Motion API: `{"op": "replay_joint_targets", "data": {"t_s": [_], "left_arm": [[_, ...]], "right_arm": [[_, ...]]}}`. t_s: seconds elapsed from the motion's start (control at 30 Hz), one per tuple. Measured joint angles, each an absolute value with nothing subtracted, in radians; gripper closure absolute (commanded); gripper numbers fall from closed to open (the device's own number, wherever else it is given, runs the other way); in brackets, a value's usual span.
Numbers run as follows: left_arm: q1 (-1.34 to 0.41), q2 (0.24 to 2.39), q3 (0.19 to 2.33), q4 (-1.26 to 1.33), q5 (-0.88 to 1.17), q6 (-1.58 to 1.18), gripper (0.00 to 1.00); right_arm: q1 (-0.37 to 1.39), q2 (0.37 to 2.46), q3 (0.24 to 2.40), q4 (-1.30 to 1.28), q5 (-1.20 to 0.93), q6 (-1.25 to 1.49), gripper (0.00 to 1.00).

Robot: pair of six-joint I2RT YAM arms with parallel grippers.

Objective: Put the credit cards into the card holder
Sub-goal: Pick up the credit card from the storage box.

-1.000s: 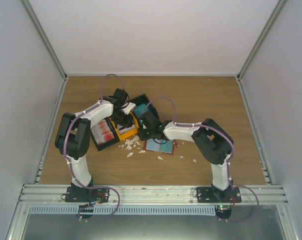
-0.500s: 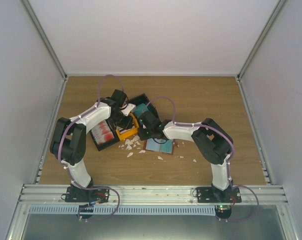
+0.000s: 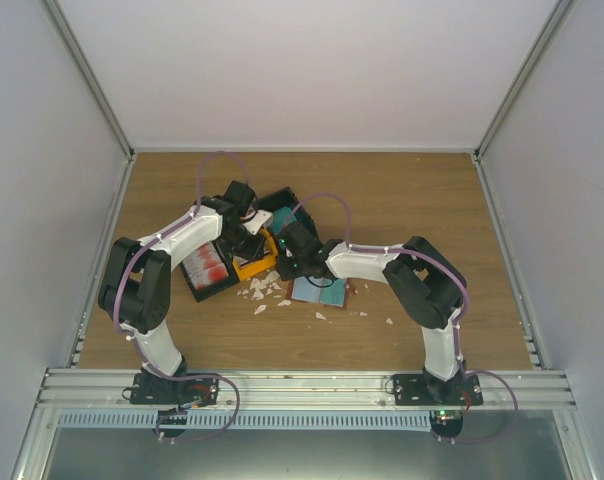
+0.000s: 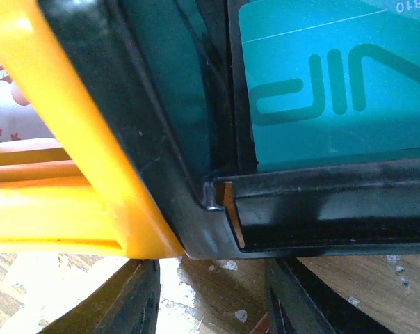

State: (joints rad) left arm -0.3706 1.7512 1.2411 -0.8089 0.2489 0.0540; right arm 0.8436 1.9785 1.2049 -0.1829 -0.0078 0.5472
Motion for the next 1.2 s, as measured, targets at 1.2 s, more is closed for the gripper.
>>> {"op": "replay_joint_targets", "data": {"t_s": [1.2], "left_arm": [[-0.371,1.765,1.249,-0.806,0.268,-0.017,0.81]], "right_arm": [[0.843,1.979,1.205,-0.186,0.002,0.547,0.57]]}}
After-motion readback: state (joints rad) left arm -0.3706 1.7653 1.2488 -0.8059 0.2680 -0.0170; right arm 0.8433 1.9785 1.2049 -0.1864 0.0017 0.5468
